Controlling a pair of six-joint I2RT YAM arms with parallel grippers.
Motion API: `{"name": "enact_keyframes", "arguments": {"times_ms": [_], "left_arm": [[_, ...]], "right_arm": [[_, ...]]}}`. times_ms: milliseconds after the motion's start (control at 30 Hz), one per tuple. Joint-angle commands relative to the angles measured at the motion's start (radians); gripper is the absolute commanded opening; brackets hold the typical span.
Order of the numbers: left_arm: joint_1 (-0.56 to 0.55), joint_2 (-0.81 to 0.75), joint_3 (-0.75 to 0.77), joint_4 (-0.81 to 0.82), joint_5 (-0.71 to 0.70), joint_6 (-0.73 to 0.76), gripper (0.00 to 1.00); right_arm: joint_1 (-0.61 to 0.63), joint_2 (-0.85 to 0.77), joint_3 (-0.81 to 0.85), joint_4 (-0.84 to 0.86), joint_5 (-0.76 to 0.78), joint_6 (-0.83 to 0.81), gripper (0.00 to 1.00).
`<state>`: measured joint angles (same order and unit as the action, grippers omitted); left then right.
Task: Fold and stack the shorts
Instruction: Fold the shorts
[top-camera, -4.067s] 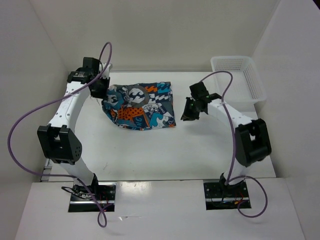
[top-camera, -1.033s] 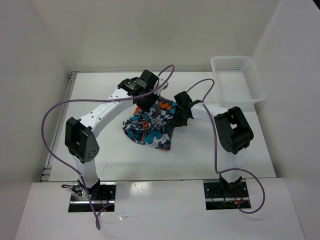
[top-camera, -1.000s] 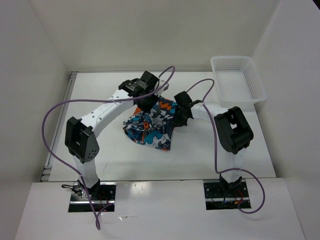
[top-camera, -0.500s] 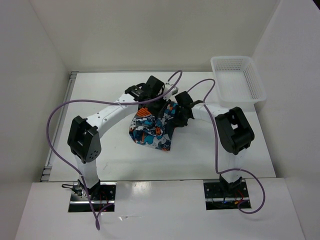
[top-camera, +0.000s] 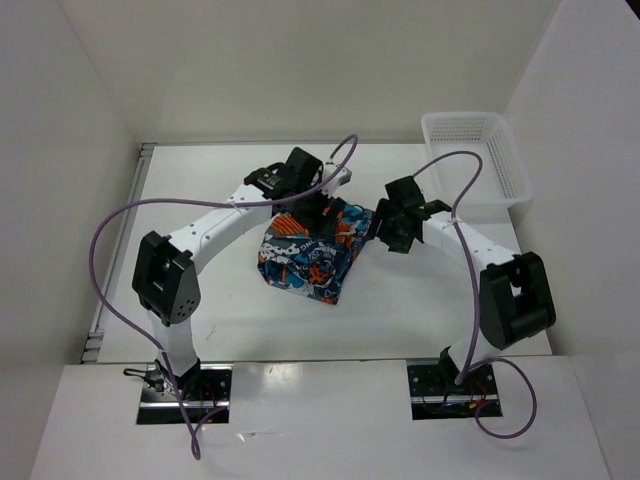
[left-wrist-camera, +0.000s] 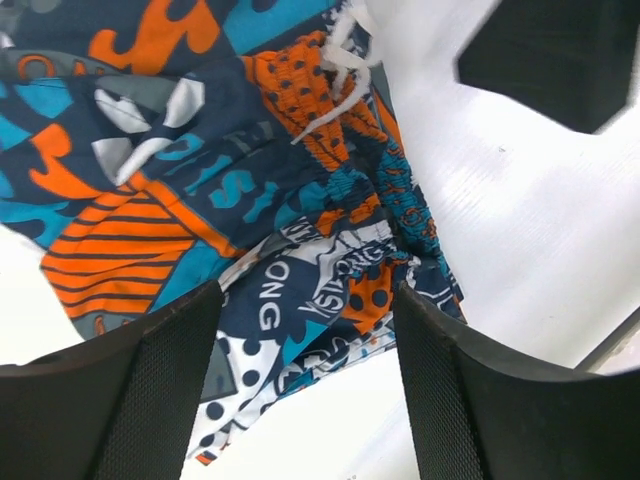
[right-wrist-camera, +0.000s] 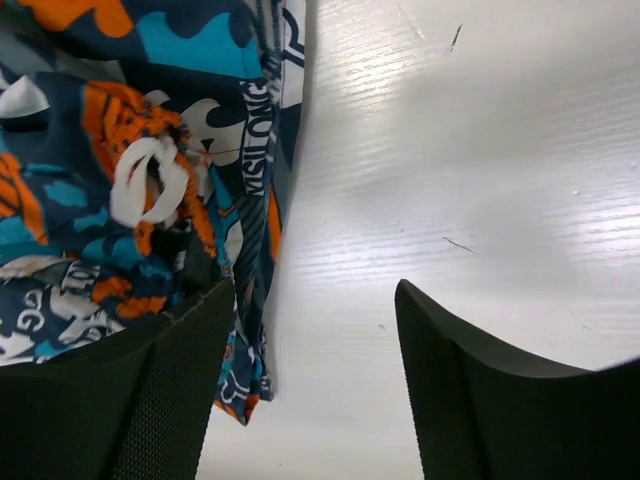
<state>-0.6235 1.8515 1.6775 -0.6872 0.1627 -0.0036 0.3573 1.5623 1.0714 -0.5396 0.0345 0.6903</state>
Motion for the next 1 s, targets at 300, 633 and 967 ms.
{"name": "enact_keyframes", "arguments": {"times_ms": [300,633,967], "left_arm": [[0.179,-0.104,-0.191,0.127,0.101,0.004,0.11],[0.211,-0.086,-0.541,0.368,0.146,0.004,0.0],[0.211,-0.146,-0.596,0.351,0.101,0.004,0.0]], "right_arm": [[0.002,-0.179,-0.016,0.022,-0.147,-0.04,0.2],[0.193,0.136,0.252,0.108,-0.186,-0.018,0.21],[0.247,0.372,0.179,0.17,-0.147,0.038,0.21]]}}
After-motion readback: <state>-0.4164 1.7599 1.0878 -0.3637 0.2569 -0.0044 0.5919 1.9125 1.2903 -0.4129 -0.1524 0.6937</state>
